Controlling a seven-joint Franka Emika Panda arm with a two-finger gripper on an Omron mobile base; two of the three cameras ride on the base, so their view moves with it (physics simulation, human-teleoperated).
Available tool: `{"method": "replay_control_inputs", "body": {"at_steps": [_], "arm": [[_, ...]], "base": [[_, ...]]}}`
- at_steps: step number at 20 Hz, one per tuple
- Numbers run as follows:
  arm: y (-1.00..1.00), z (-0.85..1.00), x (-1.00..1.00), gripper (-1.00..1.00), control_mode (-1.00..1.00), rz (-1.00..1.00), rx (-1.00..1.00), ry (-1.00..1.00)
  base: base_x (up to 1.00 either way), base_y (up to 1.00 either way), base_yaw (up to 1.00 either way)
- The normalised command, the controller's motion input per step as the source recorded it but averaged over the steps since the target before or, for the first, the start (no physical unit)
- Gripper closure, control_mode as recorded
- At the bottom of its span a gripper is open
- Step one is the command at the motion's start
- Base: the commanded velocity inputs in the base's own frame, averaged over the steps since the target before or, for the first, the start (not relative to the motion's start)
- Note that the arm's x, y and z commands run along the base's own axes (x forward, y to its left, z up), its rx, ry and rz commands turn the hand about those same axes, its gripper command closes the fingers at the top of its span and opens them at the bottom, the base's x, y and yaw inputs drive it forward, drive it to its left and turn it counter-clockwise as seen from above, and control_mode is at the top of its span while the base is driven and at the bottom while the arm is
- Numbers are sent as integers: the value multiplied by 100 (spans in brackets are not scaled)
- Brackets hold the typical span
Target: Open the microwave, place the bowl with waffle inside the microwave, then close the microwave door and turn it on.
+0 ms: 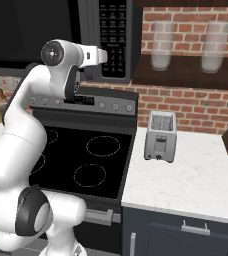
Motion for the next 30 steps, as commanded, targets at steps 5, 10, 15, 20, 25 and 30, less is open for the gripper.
{"method": "replay_control_inputs", "body": {"at_steps": [5,10,15,20,25,30], "arm": [[0,-58,100,100,-100,0,0,0],[17,-19,65,100,-100,12,9,-1],[56,-3,13,100,-100,38,15,2],[94,2,2,100,-100,29,4,10],[100,24,-18,100,-100,25,-10,21],[100,27,-78,100,-100,25,-26,20]], "base": [[0,0,0],[0,0,0],[0,0,0],[0,0,0],[0,0,0],[0,0,0]]}}
